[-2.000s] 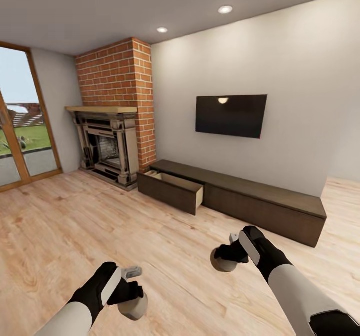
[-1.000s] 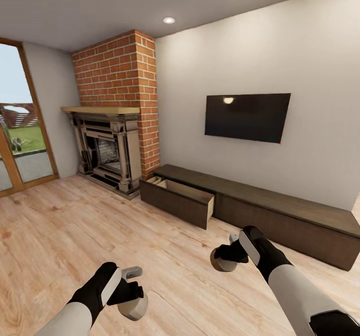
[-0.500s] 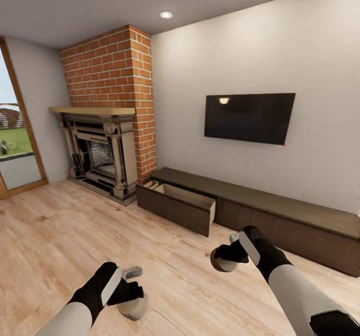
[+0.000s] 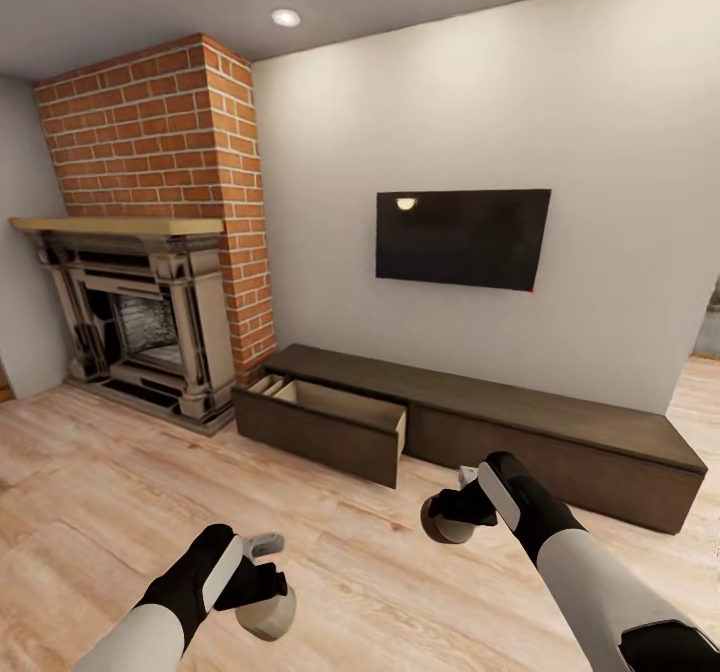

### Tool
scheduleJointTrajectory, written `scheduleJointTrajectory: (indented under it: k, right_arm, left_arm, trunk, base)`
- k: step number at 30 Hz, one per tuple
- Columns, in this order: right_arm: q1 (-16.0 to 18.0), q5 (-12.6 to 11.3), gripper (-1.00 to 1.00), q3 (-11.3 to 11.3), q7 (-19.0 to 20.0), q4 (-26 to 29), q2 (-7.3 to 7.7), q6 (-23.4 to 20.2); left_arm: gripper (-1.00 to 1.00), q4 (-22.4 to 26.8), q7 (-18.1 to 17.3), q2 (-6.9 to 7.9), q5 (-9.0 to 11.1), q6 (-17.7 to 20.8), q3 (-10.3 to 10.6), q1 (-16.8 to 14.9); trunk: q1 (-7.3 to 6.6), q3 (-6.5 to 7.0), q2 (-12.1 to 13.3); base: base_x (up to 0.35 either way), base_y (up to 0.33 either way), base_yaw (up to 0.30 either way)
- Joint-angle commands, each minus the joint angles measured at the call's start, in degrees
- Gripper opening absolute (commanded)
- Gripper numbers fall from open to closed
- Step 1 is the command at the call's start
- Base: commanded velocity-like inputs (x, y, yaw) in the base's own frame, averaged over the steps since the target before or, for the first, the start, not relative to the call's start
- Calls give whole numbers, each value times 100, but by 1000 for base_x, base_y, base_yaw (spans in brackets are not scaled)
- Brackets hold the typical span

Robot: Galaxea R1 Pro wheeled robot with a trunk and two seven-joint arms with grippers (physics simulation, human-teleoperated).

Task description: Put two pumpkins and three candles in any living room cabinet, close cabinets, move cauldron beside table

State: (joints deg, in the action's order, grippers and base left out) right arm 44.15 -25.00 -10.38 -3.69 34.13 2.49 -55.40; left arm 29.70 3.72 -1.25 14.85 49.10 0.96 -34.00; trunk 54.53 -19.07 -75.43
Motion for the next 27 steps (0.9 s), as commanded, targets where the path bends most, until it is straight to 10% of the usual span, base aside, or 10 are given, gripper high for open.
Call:
scheduleJointTrajectory:
  k: [1, 27]
  right_arm:
    - [6, -84, -100, -34, -53, 6, 6, -14]
    - [6, -82, -100, -41, -53, 6, -3, -14]
  left_arm:
    - [-100, 9, 32, 2, 54, 21, 11, -2]
    - [-100, 9, 32, 2, 54, 20, 10, -2]
  trunk:
    - [3, -5, -4]
    - [3, -2, -4]
  base:
    - [253, 253, -212]
    - [237, 263, -20]
